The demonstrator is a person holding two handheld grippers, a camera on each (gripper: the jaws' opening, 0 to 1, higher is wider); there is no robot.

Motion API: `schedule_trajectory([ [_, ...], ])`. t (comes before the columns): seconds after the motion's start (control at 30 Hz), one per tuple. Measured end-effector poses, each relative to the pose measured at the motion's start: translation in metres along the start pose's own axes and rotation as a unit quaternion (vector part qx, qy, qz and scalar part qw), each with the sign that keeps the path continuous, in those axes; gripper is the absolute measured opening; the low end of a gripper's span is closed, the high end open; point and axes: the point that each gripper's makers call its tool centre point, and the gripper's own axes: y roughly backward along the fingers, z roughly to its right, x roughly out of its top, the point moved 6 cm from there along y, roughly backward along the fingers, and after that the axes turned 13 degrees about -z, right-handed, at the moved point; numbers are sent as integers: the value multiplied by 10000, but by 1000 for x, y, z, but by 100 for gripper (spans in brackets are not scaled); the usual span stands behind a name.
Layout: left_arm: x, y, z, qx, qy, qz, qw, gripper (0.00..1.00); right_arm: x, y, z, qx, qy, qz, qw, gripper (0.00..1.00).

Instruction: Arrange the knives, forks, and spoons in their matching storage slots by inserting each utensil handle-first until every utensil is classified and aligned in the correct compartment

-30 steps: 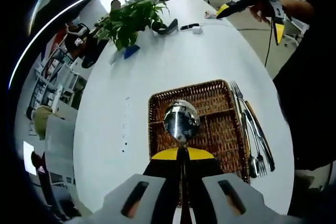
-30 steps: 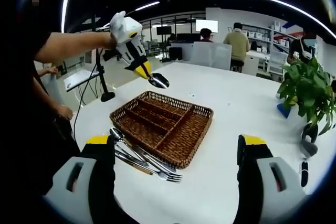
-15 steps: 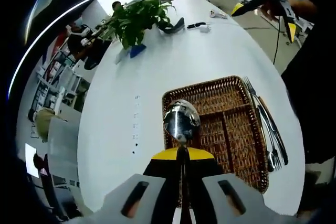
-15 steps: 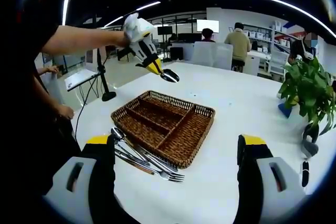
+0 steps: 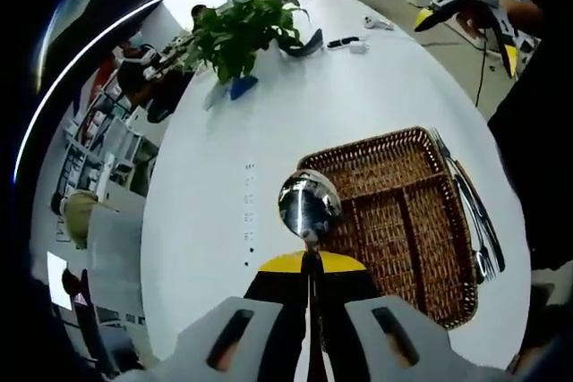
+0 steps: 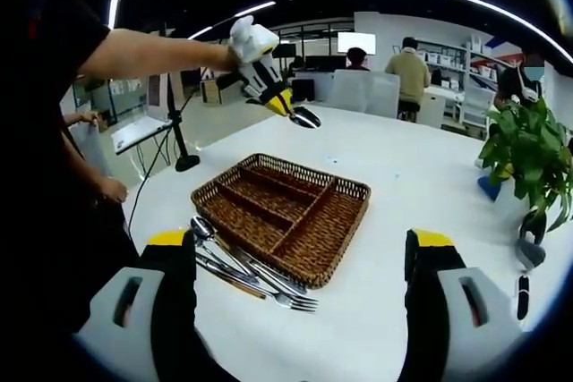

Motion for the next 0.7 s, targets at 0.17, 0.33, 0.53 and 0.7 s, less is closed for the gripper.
schedule_trajectory([
  [0.17,-1,-2,-7,-57,124,190,9997,1,1,-1,-2,32,16,-24,10000,100],
  [0.33,-1,-1,-13,37,104,153,9998,1,1,-5,-4,50,54,-98,9999,100],
  [0.53,0,-3,-14,42,131,194,9997,1,0,-6,-5,62,41,-117,9999,100],
  [0.7,-2,-12,-10,19,143,187,9997,1,-3,-4,-4,25,47,-152,9999,100],
])
